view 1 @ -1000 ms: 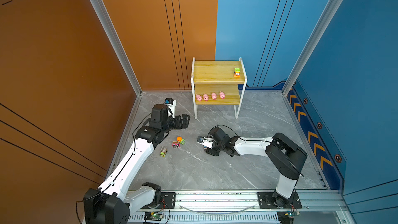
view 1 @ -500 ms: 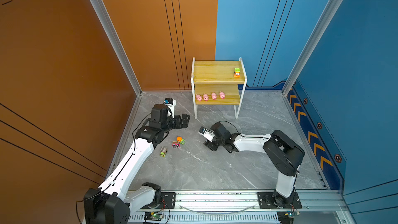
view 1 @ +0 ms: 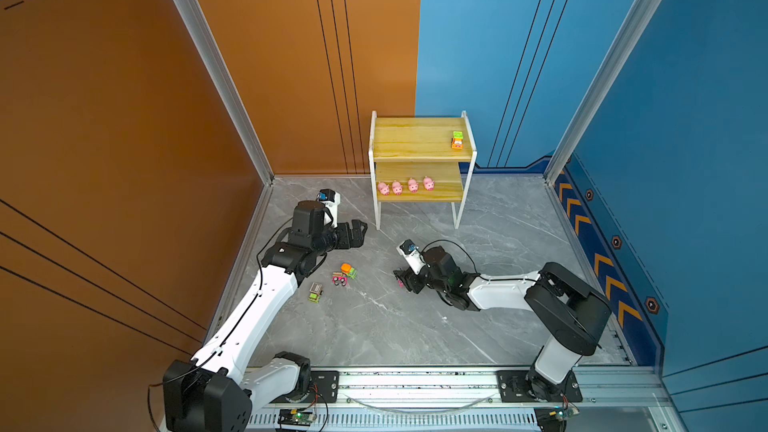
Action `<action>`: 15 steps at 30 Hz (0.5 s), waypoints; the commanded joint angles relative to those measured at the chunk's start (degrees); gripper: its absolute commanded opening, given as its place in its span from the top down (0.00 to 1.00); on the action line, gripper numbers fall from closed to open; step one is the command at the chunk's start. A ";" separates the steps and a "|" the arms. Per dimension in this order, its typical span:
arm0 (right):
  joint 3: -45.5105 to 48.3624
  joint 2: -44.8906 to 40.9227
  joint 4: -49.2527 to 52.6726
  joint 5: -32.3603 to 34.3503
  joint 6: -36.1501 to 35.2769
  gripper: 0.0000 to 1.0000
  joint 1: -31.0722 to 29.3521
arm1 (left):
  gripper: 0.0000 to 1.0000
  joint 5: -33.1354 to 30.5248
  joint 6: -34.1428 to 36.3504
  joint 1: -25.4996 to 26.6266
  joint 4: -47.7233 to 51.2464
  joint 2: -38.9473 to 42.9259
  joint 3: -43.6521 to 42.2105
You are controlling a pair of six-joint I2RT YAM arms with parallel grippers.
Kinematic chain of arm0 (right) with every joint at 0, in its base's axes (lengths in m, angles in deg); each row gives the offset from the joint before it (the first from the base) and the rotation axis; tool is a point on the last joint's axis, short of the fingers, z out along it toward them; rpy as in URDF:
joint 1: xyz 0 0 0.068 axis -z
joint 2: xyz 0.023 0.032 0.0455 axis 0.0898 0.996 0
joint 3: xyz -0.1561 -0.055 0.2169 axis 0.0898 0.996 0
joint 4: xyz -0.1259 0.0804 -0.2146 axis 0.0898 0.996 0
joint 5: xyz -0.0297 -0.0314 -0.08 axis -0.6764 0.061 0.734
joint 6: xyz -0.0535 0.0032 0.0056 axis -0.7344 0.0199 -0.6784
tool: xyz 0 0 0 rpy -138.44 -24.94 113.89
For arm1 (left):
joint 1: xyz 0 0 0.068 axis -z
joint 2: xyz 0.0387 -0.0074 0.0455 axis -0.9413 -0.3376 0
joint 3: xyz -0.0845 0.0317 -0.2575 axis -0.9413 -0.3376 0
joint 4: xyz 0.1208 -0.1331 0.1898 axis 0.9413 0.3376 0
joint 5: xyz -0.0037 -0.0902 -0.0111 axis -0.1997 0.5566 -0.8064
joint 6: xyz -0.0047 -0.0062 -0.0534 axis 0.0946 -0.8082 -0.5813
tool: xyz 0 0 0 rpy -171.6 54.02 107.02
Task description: Place and organize the plastic toys onto the shelf
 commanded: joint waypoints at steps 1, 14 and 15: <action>3.19 -0.03 -9.27 7.82 4.74 0.35 -3.33 | 0.02 1.12 -0.45 -0.29 -1.05 -0.21 -0.68; 10.22 8.44 -29.85 30.33 8.34 0.36 -11.61 | 0.02 1.90 -0.81 -0.24 -1.31 0.28 -0.68; 10.65 8.77 -30.98 31.16 8.31 0.36 -11.64 | 0.02 1.83 -0.81 -0.28 -1.39 0.29 -0.68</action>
